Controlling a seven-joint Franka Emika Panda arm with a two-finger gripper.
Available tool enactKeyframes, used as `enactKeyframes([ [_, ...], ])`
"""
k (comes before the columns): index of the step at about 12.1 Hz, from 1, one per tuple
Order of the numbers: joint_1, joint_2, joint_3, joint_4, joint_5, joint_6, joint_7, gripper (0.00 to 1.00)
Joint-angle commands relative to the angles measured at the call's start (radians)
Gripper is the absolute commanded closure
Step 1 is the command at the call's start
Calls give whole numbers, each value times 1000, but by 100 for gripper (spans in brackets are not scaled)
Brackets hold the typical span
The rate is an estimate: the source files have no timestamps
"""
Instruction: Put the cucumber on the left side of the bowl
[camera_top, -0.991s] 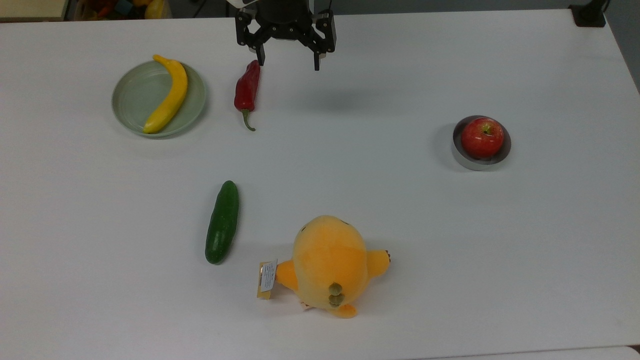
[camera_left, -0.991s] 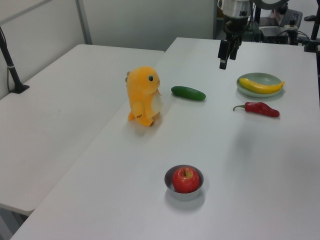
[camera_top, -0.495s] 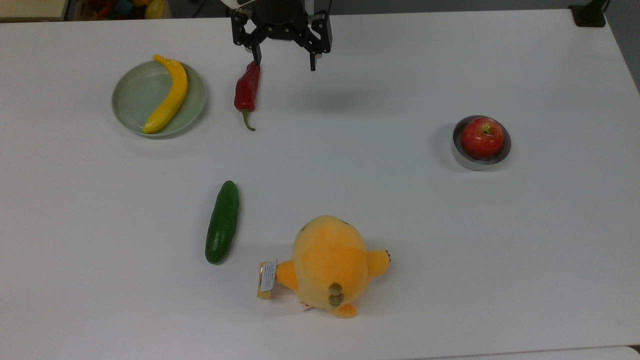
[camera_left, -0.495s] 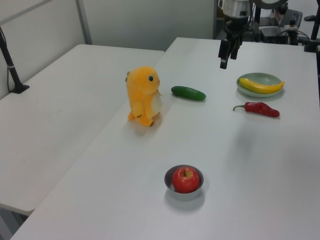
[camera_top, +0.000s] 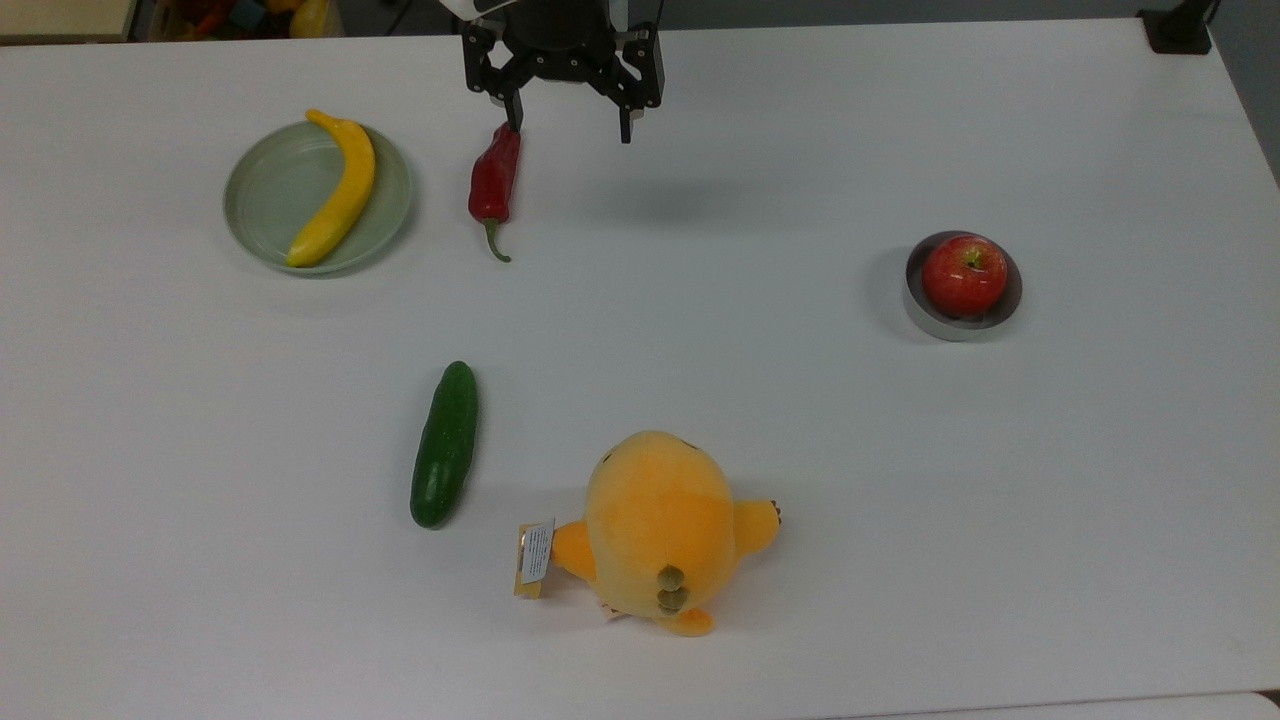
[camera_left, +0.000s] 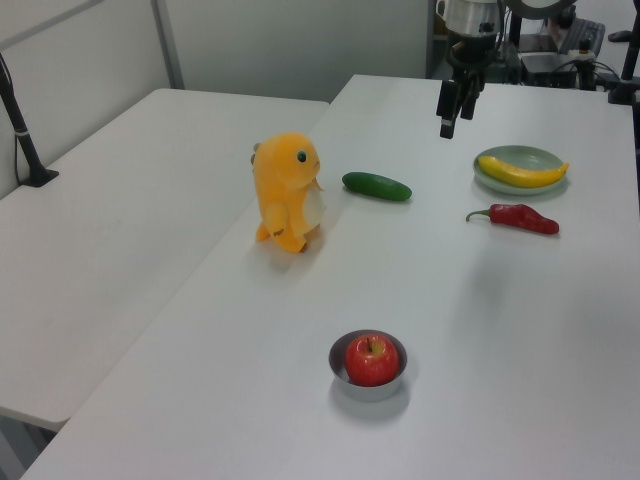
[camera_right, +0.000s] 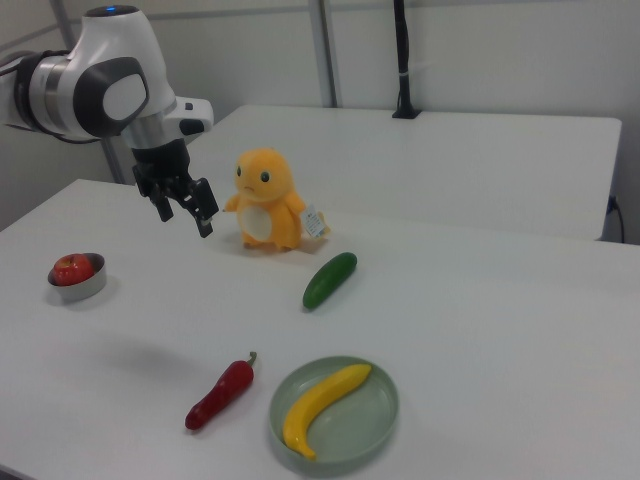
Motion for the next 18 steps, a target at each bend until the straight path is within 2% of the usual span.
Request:
enactKeyframes([
  [1, -5, 12, -2, 23, 1, -29, -30, 0],
  [5, -27, 7, -2, -5, 1, -17, -38, 0],
  [7, -28, 36, -22, -5, 0, 56, -38, 0],
  [11, -57, 73, -31, 3, -22, 90, -39, 0],
  [15, -80, 200, -31, 44, -127, 294, -82, 0],
  [18, -87, 326, -33, 158, -181, 333, -76, 0],
])
